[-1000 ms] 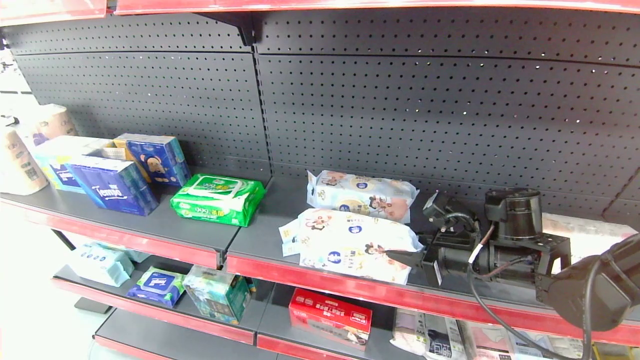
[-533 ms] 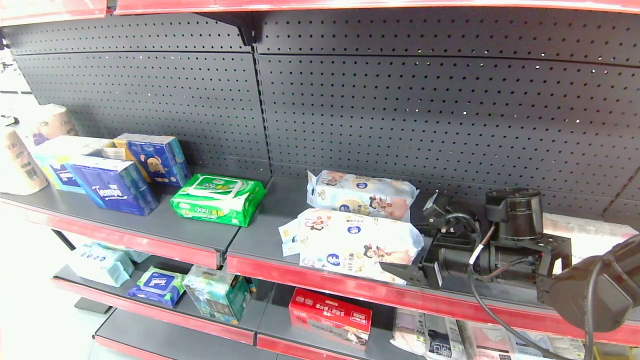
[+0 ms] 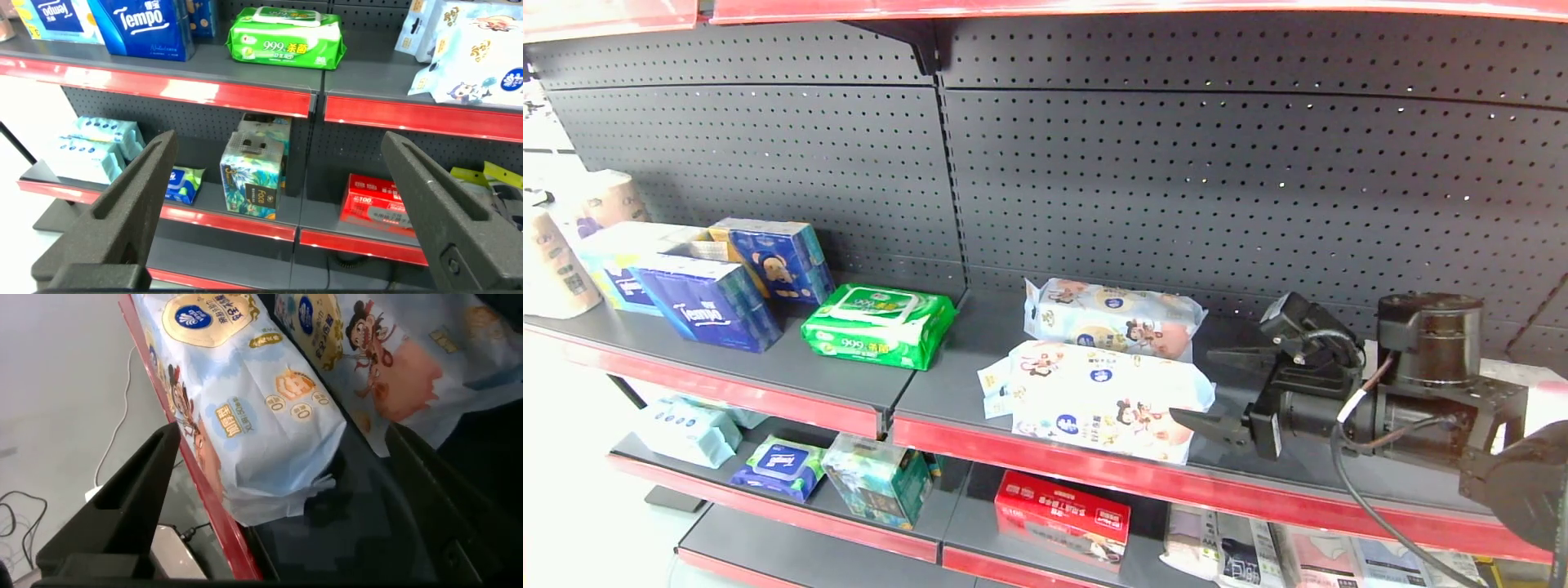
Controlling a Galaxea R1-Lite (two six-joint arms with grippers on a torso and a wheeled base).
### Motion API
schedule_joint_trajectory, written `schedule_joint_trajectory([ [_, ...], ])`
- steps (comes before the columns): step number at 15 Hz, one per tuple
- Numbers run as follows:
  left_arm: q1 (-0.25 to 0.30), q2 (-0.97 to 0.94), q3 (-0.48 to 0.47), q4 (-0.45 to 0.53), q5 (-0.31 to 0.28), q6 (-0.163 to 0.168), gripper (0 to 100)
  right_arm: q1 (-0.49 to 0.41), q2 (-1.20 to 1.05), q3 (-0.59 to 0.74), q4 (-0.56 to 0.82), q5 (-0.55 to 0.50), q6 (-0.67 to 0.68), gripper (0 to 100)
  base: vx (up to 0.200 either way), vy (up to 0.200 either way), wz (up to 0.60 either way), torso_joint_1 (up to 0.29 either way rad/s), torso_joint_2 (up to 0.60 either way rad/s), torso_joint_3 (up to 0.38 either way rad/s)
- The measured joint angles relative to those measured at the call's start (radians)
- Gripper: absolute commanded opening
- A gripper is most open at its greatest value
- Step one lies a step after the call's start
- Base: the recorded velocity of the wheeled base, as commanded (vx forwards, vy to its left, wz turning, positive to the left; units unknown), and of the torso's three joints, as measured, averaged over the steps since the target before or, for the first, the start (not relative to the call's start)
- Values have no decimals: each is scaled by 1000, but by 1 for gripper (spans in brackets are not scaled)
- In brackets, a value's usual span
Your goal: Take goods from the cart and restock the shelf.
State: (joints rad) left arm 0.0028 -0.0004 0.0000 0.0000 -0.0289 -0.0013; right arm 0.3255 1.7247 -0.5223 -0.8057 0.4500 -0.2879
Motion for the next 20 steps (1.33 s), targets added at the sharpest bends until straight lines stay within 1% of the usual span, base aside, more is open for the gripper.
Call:
schedule_joint_trajectory([
  [2, 0, 0, 0, 0, 0, 0, 100, -19, -43, 11, 3, 0, 33, 100, 0, 0, 0, 0, 0, 0],
  [4, 0, 0, 0, 0, 0, 0, 100, -38, -90, 16, 17, -15, 96, 100, 0, 0, 0, 0, 0, 0],
  [6, 0, 0, 0, 0, 0, 0, 100, -76, -158, 27, 107, -79, 148, 100, 0, 0, 0, 0, 0, 0],
  [7, 0, 0, 0, 0, 0, 0, 100, -105, -195, 29, 169, -123, 155, 100, 0, 0, 0, 0, 0, 0],
  [10, 0, 0, 0, 0, 0, 0, 100, -199, -327, 34, 376, -369, 161, 100, 0, 0, 0, 0, 0, 0],
  [11, 0, 0, 0, 0, 0, 0, 100, -222, -377, 39, 421, -417, 181, 100, 0, 0, 0, 0, 0, 0],
  [13, 0, 0, 0, 0, 1, 0, 100, -261, -469, 51, 480, -448, 229, 100, 0, 0, 0, 0, 0, 0],
  [16, 0, 0, 0, 0, 0, 0, 100, -301, -624, 90, 580, -460, 244, 100, 0, 0, 0, 0, 0, 0],
  [20, 0, 0, 0, 0, 0, 0, 100, -333, -836, 236, 623, -457, 247, 100, 0, 0, 0, 0, 0, 0],
])
